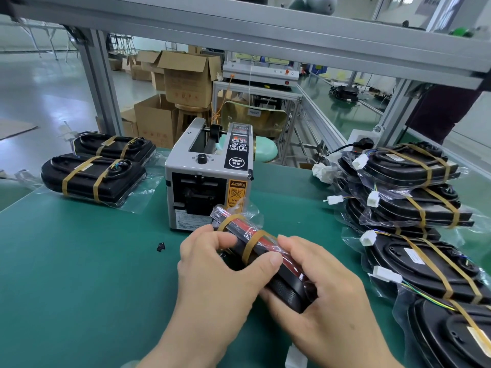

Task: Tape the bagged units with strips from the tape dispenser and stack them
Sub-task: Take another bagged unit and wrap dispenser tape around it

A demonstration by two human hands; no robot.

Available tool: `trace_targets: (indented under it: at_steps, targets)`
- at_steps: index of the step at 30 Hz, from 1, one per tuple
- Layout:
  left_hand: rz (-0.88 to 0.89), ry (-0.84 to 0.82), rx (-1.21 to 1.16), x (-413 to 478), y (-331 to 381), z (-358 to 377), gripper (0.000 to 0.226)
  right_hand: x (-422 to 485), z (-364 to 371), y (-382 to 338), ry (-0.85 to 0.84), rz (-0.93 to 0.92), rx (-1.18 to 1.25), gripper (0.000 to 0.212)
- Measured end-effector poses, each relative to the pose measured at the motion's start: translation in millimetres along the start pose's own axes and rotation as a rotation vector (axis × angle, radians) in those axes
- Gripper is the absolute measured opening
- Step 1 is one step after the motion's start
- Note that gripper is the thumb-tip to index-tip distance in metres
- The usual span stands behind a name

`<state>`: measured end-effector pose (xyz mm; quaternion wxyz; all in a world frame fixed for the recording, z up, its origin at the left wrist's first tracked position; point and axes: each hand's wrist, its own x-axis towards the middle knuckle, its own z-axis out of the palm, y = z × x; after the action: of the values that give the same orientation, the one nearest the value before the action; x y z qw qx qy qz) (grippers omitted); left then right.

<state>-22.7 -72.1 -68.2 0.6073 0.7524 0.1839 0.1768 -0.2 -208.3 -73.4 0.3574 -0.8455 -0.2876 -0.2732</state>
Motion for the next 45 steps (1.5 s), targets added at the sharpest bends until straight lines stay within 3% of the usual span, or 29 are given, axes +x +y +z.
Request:
trace_targets:
  at_steps: [5,8,13,17,19,22,25,27,29,32,33,34,38,42,45]
  targets:
    - [-0.140,-0.125,-0.298,22,2,-4,0.065,0,-2,2,-0.023,0.003,0.003,0.062]
    - [-0.125,-0.151,-0.332,30,6,-9,0.035,2,-2,2,-0.020,0.003,0.022,0.062]
    - [0.143,-0.080,0.091,22,1,-9,0.034,2,-2,3,-0.001,-0.006,0.040,0.061]
    - [0.341,-0.180,0.293,22,5,-9,0.046,3,-5,6,-0.014,0.030,0.105,0.060]
    - [0.505,-0.274,0.348,29,9,-12,0.042,3,-10,7,-0.029,0.051,0.154,0.059]
    - [0.655,-0.559,0.470,43,19,-19,0.052,3,-18,11,-0.108,0.096,0.284,0.074]
    - [0.759,-0.601,0.419,52,22,-21,0.043,3,-22,14,-0.163,0.118,0.433,0.089]
    - [0.733,-0.565,0.331,52,21,-21,0.040,5,-26,15,-0.115,0.135,0.482,0.103]
    - [0.654,-0.478,0.223,52,14,-21,0.035,9,-35,17,0.093,0.102,0.488,0.100]
    - [0.459,-0.373,-0.069,54,2,-25,0.023,12,-44,17,0.462,-0.059,0.447,0.040]
    - [0.398,-0.377,-0.154,55,-1,-26,0.028,11,-44,16,0.463,-0.107,0.440,0.025]
    - [0.348,-0.403,-0.229,56,-5,-26,0.034,11,-40,14,0.404,-0.123,0.420,0.023]
    - [0.137,-0.586,-0.566,57,-18,-18,0.059,10,-29,5,0.087,-0.010,0.374,0.053]
    - [-0.005,-0.713,-0.703,59,-29,-13,0.068,11,-27,0,-0.033,0.046,0.267,0.088]
    - [-0.035,-0.755,-0.693,63,-33,-15,0.083,14,-26,-2,-0.085,0.131,0.236,0.095]
